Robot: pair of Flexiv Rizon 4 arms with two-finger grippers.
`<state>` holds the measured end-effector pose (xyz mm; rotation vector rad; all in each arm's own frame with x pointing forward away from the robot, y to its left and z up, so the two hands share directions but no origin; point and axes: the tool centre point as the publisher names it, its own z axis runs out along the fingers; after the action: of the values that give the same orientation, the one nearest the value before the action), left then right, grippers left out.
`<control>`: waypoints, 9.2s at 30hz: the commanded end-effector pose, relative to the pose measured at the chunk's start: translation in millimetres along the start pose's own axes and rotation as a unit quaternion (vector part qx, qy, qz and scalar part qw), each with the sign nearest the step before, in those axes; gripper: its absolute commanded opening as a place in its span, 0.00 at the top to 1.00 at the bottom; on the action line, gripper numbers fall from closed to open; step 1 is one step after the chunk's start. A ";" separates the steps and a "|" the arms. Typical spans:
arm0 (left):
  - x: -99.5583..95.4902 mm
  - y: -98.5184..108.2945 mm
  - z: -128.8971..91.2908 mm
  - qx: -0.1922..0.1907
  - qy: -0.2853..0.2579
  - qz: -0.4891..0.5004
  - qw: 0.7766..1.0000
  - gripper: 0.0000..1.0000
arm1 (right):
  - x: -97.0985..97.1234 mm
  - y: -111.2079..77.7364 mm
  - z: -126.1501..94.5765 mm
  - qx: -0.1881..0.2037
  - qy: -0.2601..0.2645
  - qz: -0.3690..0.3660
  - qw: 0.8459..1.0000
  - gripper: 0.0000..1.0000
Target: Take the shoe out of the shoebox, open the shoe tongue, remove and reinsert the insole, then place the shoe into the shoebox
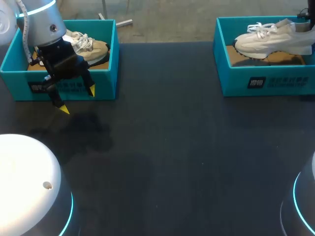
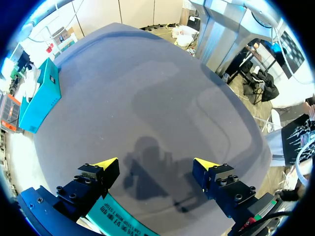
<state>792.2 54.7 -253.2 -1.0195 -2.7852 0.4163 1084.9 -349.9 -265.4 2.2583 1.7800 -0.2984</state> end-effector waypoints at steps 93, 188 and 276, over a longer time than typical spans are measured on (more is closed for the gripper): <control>0.8 -0.1 0.2 -0.001 0.000 0.000 1.000 0.00 | 12.9 -45.0 74.4 0.039 -0.002 0.025 0.999 1.00; 0.8 -0.1 0.2 -0.001 0.000 0.000 1.000 0.00 | 28.3 -88.7 -64.0 0.005 0.064 0.018 0.998 0.00; -6.8 134.0 -104.8 -0.139 0.001 0.225 0.965 0.00 | 55.3 -152.3 -101.6 0.012 0.118 0.001 0.993 0.00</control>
<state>905.9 170.3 -193.8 -1.6426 -2.6915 0.0466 950.1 -232.6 -196.7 2.3967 1.8968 -0.0537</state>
